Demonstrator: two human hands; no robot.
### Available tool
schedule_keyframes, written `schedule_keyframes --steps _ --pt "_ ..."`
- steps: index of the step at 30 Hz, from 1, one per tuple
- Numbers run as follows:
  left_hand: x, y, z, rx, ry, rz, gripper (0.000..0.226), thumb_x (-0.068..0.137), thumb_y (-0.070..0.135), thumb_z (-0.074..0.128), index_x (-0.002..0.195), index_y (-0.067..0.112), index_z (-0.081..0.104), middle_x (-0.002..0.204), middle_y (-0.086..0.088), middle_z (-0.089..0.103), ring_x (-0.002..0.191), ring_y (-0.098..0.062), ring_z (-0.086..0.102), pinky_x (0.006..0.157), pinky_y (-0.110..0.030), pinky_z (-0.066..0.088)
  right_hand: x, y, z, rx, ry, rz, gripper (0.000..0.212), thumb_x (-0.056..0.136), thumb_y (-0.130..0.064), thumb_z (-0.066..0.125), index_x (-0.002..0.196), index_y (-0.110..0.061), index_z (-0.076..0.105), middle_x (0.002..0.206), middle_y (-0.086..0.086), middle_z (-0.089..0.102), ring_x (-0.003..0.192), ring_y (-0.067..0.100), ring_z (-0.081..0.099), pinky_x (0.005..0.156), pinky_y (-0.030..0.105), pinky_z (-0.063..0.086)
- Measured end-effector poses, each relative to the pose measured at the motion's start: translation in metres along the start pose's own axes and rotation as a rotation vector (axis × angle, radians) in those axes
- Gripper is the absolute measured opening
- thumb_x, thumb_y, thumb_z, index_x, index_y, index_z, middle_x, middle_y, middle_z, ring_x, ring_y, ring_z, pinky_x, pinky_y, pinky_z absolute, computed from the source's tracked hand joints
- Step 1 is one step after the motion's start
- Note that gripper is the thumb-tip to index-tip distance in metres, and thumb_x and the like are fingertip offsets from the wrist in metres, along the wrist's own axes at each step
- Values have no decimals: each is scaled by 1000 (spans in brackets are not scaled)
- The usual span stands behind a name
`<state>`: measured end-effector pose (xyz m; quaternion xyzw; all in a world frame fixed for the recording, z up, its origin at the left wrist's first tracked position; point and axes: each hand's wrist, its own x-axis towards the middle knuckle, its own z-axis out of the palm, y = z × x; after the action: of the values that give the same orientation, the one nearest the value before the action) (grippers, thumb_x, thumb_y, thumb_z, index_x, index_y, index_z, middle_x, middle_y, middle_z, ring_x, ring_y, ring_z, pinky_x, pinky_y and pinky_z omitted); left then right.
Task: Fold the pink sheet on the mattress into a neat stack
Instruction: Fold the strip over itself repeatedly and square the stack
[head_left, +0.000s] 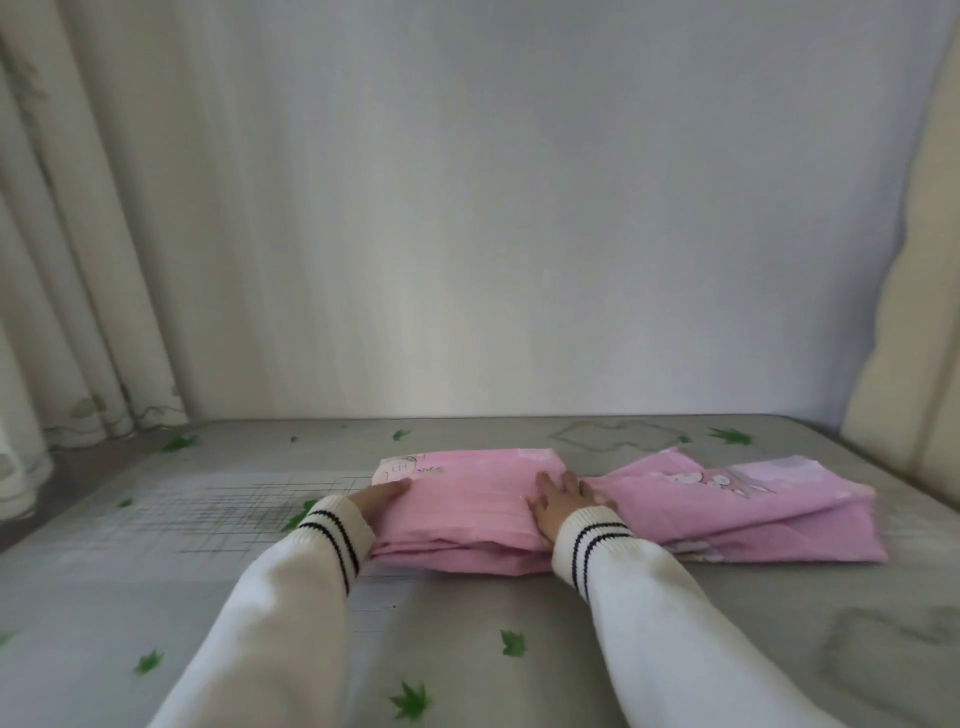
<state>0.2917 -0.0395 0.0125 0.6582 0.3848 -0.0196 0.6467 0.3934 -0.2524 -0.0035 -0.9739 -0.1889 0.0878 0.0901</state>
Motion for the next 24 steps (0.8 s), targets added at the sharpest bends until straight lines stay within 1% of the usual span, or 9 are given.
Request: schedule_keyframes --steps 2,3,5,8,10,12,15,18,24 --pt "3 3 -3 -155 -70 -14 56 85 42 59 125 4 52 58 -14 69 48 -24 65 54 -30 57 1 0 0 21 5 -23 47 98 -39 20 144 -26 21 156 6 12 143 27 13 112 57 18" --pt "3 3 -2 -226 -96 -8 47 85 44 58 113 7 56 49 -13 67 40 -23 64 44 -26 55 2 0 0 34 8 -35 46 99 -36 19 143 -24 24 155 7 15 143 27 14 113 56 18" --pt "-2 4 1 -412 -164 37 42 89 46 49 100 6 57 51 -14 68 50 -25 65 40 -28 55 2 -2 -3 51 4 -57 45 99 -31 17 142 -23 27 153 8 21 142 27 19 115 54 16" --pt "-5 5 10 -706 -261 148 42 97 32 35 122 1 49 80 -19 66 77 -29 59 52 -32 59 7 -5 -6 99 -17 -76 43 98 -26 18 137 -18 35 141 13 42 131 28 40 112 50 26" --pt "-4 6 18 -777 -238 216 35 99 18 28 127 4 44 80 -17 63 72 -27 61 51 -28 58 14 -5 -5 144 -24 -85 40 98 -24 20 131 -14 40 129 15 54 118 27 53 106 47 37" --pt "-6 6 28 -678 -144 282 22 99 10 30 115 11 45 76 -12 61 67 -22 59 45 -21 55 19 -5 -3 156 -12 -88 40 98 -27 21 128 -12 43 123 14 58 112 27 56 103 47 40" --pt "-8 1 41 -530 -53 240 12 95 21 44 98 15 55 84 -8 58 73 -20 55 60 -33 52 26 -6 4 138 4 -73 45 96 -40 21 128 -16 42 126 13 53 117 29 51 104 52 36" --pt "-14 -3 52 -580 -141 155 31 93 40 43 86 12 57 88 -12 57 78 -25 55 66 -40 50 53 -3 22 108 -8 -68 55 89 -54 19 130 -21 36 133 12 48 120 32 48 104 57 34" --pt "-7 -2 72 -637 -291 179 75 72 71 43 119 15 57 121 -15 62 107 -33 56 93 -57 46 61 -2 22 136 -46 -107 62 86 -53 9 140 -26 24 143 13 40 126 32 44 106 57 31"
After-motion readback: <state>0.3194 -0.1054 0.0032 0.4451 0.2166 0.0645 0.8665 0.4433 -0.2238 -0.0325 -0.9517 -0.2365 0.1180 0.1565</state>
